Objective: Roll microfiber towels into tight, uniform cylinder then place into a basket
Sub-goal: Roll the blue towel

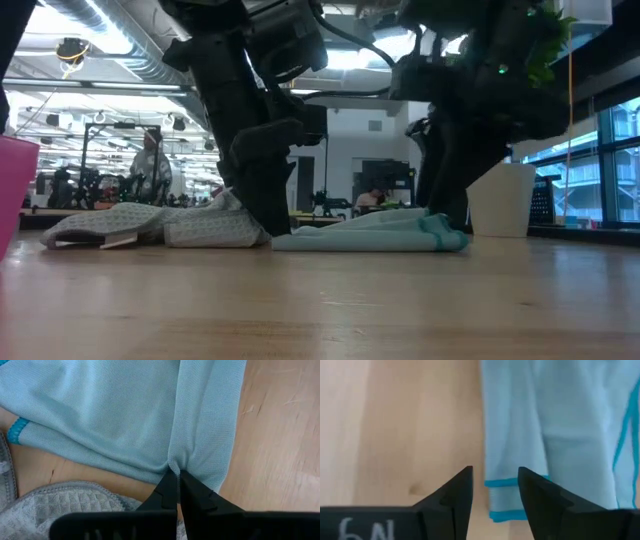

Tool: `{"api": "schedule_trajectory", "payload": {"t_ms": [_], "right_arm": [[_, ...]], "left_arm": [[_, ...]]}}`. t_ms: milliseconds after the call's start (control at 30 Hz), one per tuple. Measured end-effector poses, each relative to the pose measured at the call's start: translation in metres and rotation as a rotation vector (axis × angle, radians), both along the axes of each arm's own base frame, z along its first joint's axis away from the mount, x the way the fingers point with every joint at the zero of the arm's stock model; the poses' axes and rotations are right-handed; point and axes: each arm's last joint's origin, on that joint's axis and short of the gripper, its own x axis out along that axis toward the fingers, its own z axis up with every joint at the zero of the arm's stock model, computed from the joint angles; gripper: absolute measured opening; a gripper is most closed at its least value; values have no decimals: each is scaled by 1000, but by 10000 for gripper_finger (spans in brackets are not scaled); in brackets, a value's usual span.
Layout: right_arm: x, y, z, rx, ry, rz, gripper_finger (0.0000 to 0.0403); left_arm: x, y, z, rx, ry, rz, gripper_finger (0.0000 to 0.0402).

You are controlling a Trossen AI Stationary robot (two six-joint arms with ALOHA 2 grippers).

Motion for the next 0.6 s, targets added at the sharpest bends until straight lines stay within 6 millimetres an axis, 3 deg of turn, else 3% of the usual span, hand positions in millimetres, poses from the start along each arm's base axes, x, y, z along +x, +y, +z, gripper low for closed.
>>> {"api": "schedule_trajectory", "payload": {"t_ms": [300,600], "right_arm": [[-15,0,-29,-97,-56,73,157],[-26,-5,-44,-178,-73,48,157]], "left_arm": [[0,0,0,-1,0,0,0],[0,0,0,-1,-1,0,0]]}}
